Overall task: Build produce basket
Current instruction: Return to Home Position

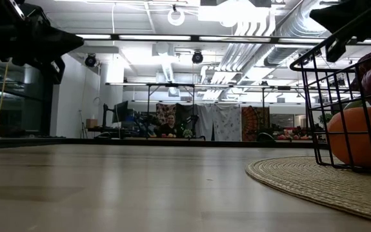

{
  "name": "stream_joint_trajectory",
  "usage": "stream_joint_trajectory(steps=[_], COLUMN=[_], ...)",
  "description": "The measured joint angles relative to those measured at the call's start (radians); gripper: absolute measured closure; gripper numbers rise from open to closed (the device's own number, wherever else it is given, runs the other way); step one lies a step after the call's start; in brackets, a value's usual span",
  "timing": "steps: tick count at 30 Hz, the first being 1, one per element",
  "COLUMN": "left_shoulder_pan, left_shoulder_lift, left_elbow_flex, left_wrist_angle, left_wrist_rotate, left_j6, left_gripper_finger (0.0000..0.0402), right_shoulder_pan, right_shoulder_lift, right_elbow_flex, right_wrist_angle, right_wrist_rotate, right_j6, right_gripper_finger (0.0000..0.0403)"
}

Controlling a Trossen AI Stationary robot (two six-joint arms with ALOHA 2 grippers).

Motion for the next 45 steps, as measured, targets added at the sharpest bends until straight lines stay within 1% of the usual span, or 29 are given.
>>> stream_joint_trajectory(steps=[4,8,10,13,15,18,20,45], left_shoulder_pan=[0.0,0.0,0.0,0.0,0.0,0.0,0.0,0.0], left_shoulder_lift=[0.002,0.002,0.002,0.002,0.002,0.002,0.002,0.002], left_elbow_flex=[0.0,0.0,0.0,0.0,0.0,0.0,0.0,0.0], left_wrist_angle=[-0.001,-0.002,-0.002,-0.001,-0.001,-0.002,-0.001,-0.001], left_wrist_rotate=[-0.006,-0.007,-0.007,-0.008,-0.009,-0.009,-0.009,-0.009], left_j6=[0.0,0.0,0.0,0.0,0.0,0.0,0.0,0.0], left_gripper_finger=[0.0397,0.0396,0.0396,0.0396,0.0396,0.0396,0.0396,0.0396], right_shoulder_pan=[0.0,0.0,0.0,0.0,0.0,0.0,0.0,0.0], right_shoulder_lift=[-0.011,-0.009,-0.006,-0.008,-0.008,-0.006,0.0,0.001], right_elbow_flex=[-0.071,-0.143,-0.149,-0.149,-0.149,-0.149,-0.148,-0.148], right_wrist_angle=[0.117,0.154,0.125,0.072,0.069,0.004,0.004,-0.001], right_wrist_rotate=[-0.007,-0.007,0.0,0.031,0.075,0.156,0.171,0.174], right_j6=[-0.006,0.023,0.033,-0.02,-0.04,-0.043,-0.042,-0.025], right_gripper_finger=[0.0402,0.0403,0.0403,0.0403,0.0403,0.0403,0.0403,0.0402])
